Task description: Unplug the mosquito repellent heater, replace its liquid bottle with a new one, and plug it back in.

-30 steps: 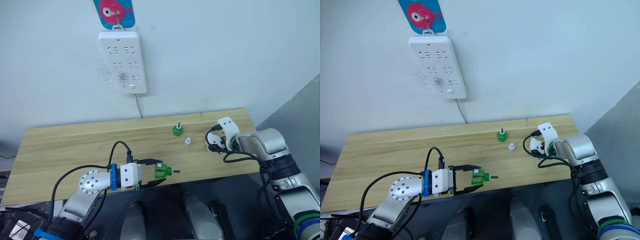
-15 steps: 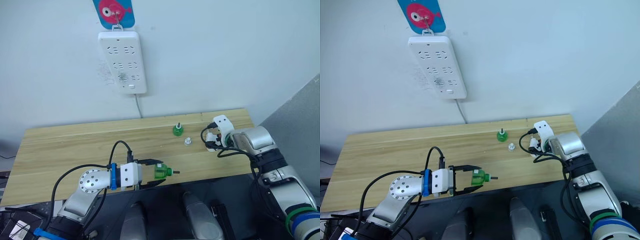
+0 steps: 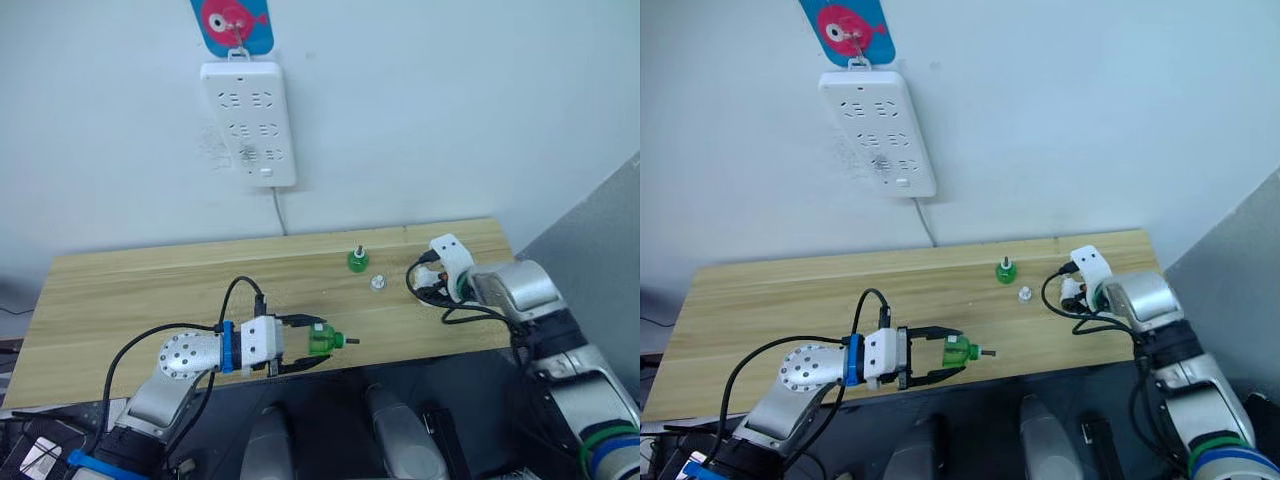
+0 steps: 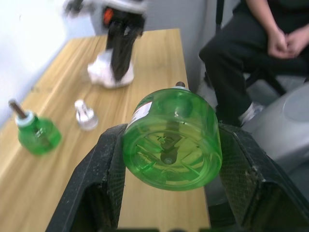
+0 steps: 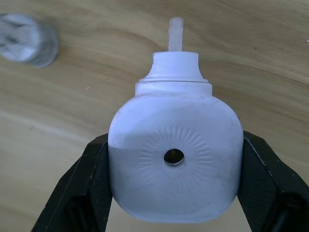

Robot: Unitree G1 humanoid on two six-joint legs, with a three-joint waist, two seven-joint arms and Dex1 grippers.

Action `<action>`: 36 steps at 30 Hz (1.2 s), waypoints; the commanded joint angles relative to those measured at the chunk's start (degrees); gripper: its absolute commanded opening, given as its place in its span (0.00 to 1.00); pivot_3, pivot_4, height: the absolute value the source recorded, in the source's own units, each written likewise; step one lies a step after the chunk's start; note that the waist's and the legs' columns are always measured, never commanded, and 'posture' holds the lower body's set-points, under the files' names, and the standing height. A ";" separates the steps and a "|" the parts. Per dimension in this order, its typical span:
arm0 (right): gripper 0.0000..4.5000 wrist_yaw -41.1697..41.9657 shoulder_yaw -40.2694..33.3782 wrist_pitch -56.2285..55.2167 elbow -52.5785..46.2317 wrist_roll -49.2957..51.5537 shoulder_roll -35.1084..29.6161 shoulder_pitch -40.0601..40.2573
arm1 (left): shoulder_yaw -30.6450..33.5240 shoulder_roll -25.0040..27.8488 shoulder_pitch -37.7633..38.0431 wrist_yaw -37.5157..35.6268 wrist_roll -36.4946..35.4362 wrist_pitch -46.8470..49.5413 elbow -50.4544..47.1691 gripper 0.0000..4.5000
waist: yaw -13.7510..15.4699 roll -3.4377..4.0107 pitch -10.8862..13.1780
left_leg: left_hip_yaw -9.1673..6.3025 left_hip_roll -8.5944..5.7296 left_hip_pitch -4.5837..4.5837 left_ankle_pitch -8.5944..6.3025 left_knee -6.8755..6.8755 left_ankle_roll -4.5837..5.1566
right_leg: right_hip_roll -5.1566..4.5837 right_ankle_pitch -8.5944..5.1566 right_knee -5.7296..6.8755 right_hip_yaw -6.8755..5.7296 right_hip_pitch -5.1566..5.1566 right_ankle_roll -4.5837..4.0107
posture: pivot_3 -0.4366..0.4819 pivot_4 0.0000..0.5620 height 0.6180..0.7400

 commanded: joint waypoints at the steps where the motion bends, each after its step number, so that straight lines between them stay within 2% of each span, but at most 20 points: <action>1: 0.66 4.61 -8.01 4.03 -13.02 6.58 -2.74 2.19 | 3.27 0.63 -1.68 1.39 -6.63 11.01 -6.22 0.53 | -0.10 0.00 0.00 | 0.00 0.00 0.00 0.00 0.00 0.00 | 0.00 0.00 0.00 0.00 0.00 0.00 | 0.27 0.48 1.00; 4: 0.66 10.53 -18.18 8.58 -25.63 17.09 -3.73 7.08 | 5.45 1.06 -3.29 2.64 -12.65 21.90 -10.18 0.53 | -0.20 -0.01 0.00 | -0.01 0.02 0.04 0.00 0.01 0.00 | 0.03 0.00 0.03 -0.01 0.02 0.00 | 0.25 0.49 1.00; 7: 0.66 11.05 -30.38 10.24 -34.24 28.08 4.04 11.35 | 7.52 0.59 -4.19 4.63 -17.98 30.21 -13.38 0.53 | -0.45 -0.01 0.00 | -0.05 0.04 0.06 -0.03 -0.01 0.03 | 0.05 -0.01 0.01 -0.04 0.05 0.01 | 0.24 0.49 1.00; 11: 0.66 8.23 -36.47 14.33 -39.74 37.83 11.87 13.67 | 9.74 0.01 -4.81 6.44 -23.32 37.81 -15.65 0.53 | -1.04 0.00 0.00 | -0.08 0.05 0.07 -0.04 0.02 0.04 | 0.08 0.00 0.04 -0.03 0.06 0.01 | 0.22 0.50 1.00; 18: 0.66 1.95 -37.47 14.73 -39.41 50.20 18.20 15.46 | 13.42 0.75 -6.52 6.80 -32.35 48.01 -17.87 0.53 | -1.90 0.00 0.00 | -0.07 0.03 0.07 -0.03 0.08 0.04 | 0.07 -0.10 0.03 0.00 0.10 -0.18 | 0.24 0.50 1.00; 21: 0.66 -1.49 -36.84 13.50 -38.14 53.58 18.77 15.65 | 14.80 0.51 -6.83 7.92 -34.93 50.84 -18.69 0.53 | -1.91 0.00 0.00 | -0.07 0.03 0.07 -0.03 0.06 0.04 | 0.07 -0.09 0.01 0.00 0.10 -0.16 | 0.25 0.50 1.00; 28: 0.66 -7.39 -34.70 10.60 -35.75 60.63 17.00 17.23 | 17.57 0.63 -5.77 10.30 -41.17 56.82 -21.36 0.53 | -1.86 0.00 0.00 | -0.08 0.03 0.06 -0.04 -0.04 0.04 | 0.07 -0.05 -0.03 -0.02 0.07 -0.07 | 0.26 0.49 1.00; 36: 0.66 -10.96 -30.75 6.37 -34.20 69.59 11.37 18.85 | 17.68 -0.48 -6.38 12.54 -43.35 59.13 -21.98 0.53 | -1.81 0.00 0.00 | -0.06 0.02 0.06 -0.04 -0.01 0.03 | 0.07 -0.17 -0.05 0.01 0.08 -0.28 | 0.27 0.48 1.00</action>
